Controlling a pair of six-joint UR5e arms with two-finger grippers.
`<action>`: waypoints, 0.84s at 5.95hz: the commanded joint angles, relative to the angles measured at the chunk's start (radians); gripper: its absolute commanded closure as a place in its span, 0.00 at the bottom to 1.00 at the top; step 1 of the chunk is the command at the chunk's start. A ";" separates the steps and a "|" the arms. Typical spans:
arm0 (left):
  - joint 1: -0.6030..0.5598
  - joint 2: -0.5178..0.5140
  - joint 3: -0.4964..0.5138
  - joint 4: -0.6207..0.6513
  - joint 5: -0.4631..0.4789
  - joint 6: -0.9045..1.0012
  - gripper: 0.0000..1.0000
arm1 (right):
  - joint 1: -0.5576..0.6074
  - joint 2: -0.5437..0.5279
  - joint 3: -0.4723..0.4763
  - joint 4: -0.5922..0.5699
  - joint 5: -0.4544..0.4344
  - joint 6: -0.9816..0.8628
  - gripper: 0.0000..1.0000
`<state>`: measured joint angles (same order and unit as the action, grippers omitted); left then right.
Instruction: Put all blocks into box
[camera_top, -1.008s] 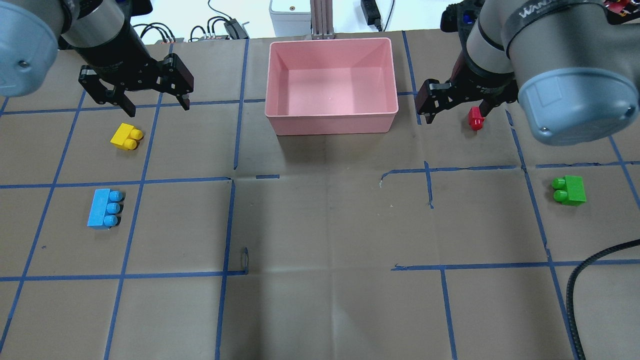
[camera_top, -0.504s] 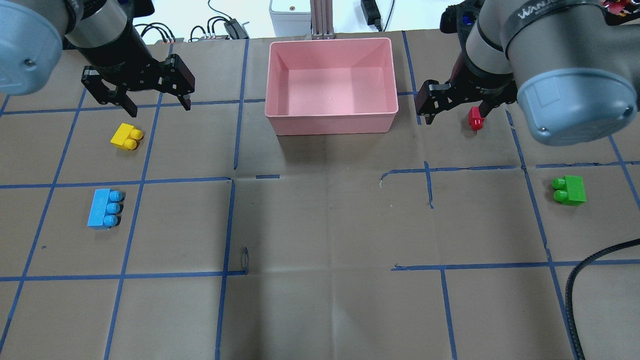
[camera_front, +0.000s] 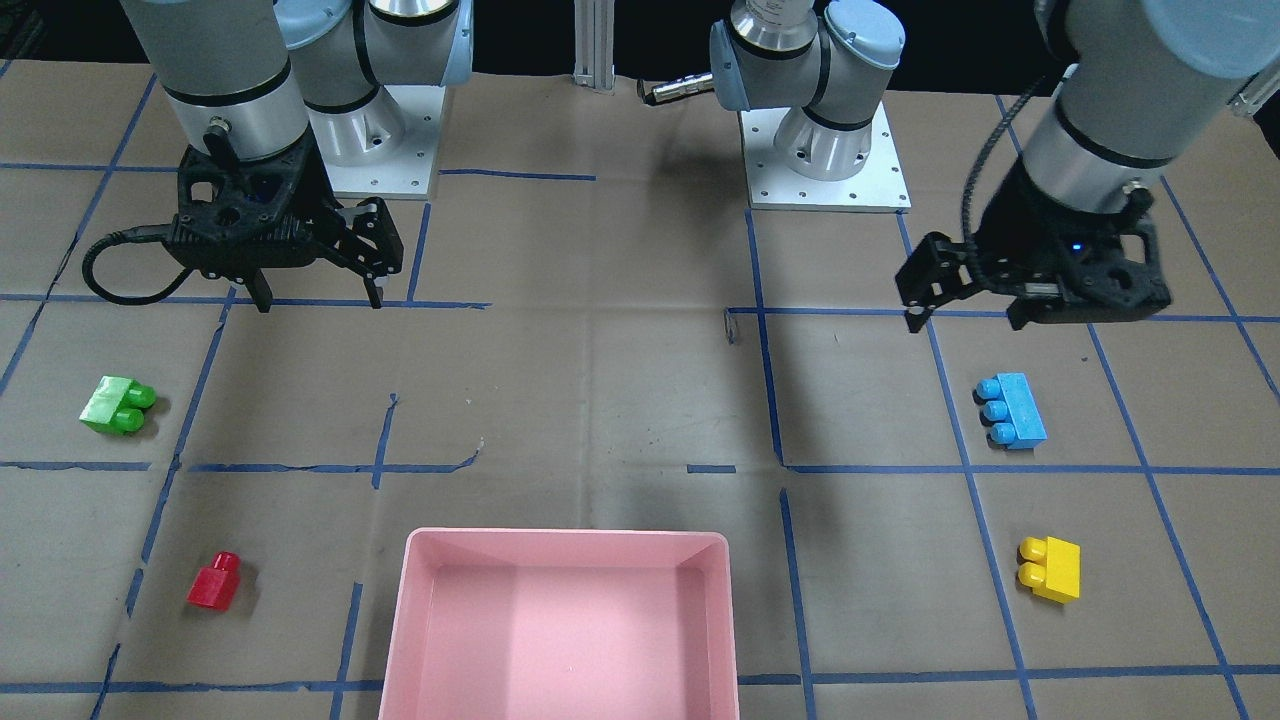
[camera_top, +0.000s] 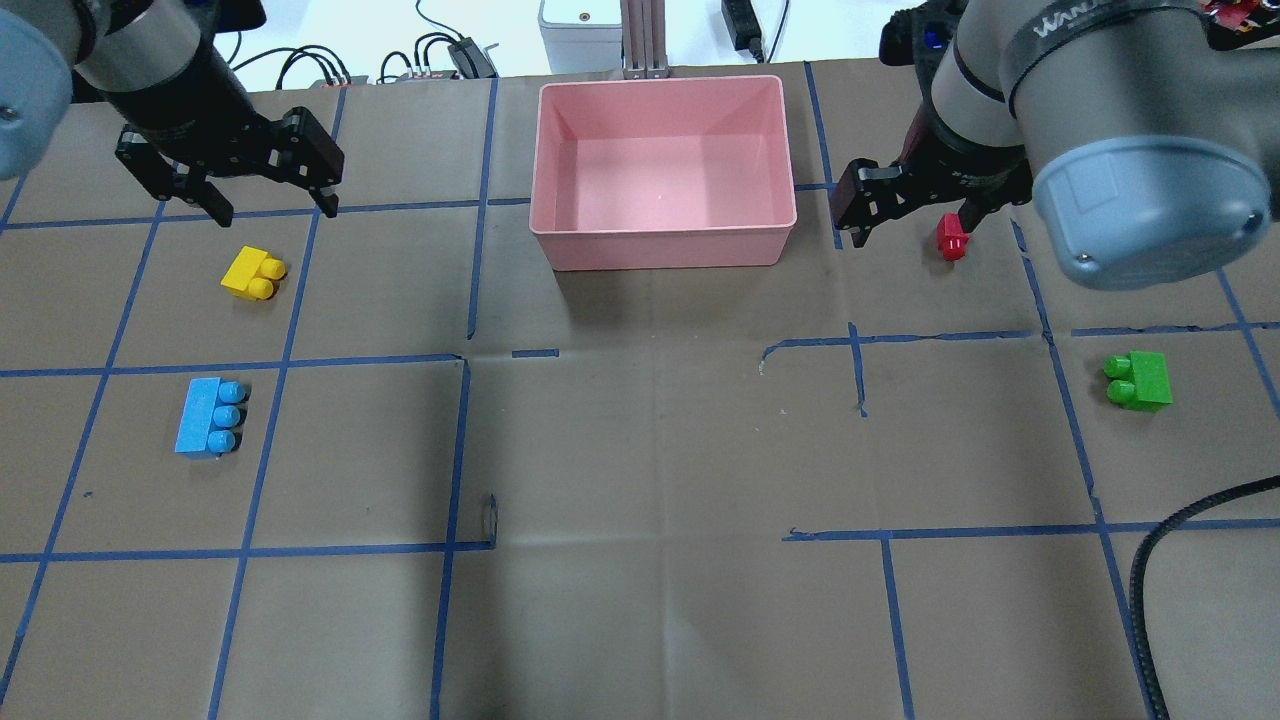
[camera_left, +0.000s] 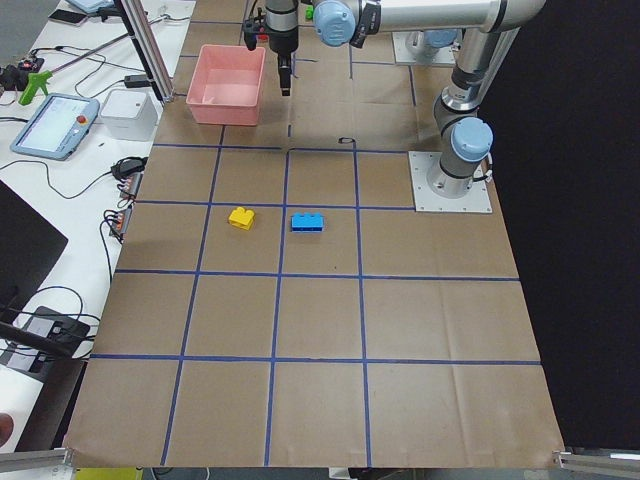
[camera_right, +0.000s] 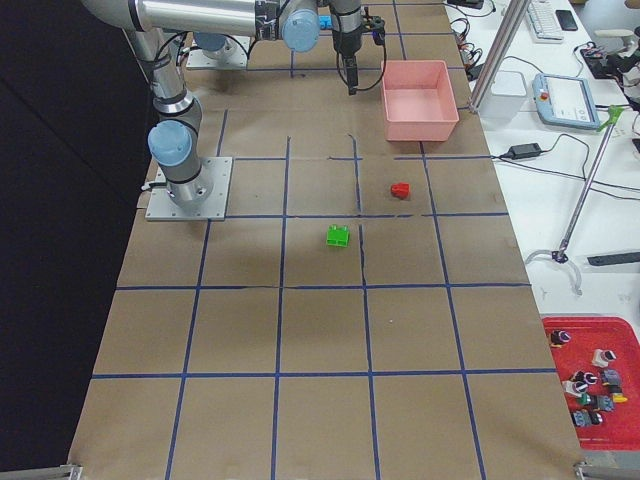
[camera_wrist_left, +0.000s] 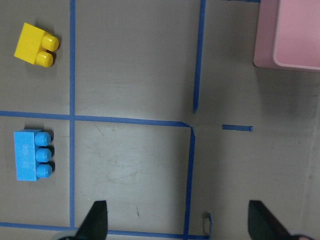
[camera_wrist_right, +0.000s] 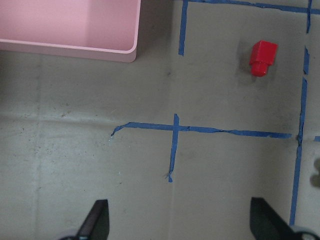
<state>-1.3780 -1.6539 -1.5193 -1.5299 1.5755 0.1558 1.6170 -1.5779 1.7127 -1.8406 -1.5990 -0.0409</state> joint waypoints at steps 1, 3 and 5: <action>0.204 0.005 -0.025 -0.001 0.001 0.257 0.01 | 0.001 0.004 0.014 0.012 0.001 0.000 0.00; 0.406 -0.006 -0.042 0.001 -0.002 0.405 0.01 | -0.027 0.016 0.034 -0.002 0.001 -0.069 0.01; 0.409 -0.018 -0.097 0.034 -0.005 0.308 0.01 | -0.223 -0.004 0.085 -0.005 -0.003 -0.285 0.01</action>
<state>-0.9770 -1.6640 -1.5898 -1.5161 1.5723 0.5160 1.5005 -1.5770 1.7763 -1.8482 -1.6037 -0.2536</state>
